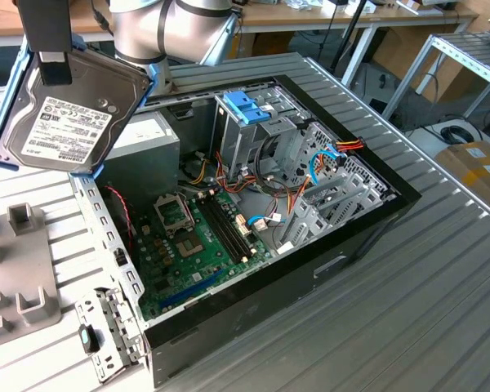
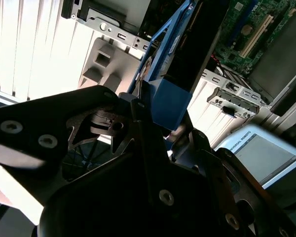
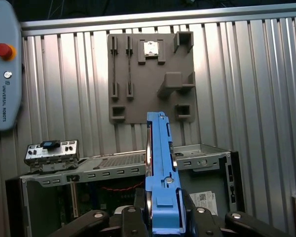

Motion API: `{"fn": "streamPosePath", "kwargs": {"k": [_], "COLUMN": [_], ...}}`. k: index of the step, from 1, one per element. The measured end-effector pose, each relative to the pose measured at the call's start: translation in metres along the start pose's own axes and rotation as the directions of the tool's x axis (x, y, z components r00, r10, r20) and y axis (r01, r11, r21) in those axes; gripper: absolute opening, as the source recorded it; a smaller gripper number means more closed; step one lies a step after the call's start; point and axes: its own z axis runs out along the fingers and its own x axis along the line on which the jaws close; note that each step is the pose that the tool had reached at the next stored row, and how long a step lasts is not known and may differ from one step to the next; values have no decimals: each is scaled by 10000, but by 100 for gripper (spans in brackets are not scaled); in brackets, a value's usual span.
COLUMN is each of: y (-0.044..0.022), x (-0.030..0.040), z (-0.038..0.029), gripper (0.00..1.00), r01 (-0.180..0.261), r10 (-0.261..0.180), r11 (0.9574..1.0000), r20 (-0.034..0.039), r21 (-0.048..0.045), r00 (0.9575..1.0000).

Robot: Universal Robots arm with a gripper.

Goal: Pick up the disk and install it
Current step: 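Pick up the disk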

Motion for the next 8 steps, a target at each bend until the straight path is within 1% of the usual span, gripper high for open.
{"fn": "streamPosePath", "kwargs": {"k": [2,3,4,8], "y": [1,13,14,22], "x": [0,2,4,6], "z": [4,24,57,67], "gripper": [37,37,37,37], "r01": [0,0,1,0], "r10": [0,0,-1,0], "r11": [10000,10000,10000,10000], "r20": [2,0,0,0], "r21": [2,0,0,0], "r00": [10000,10000,10000,10000]}}
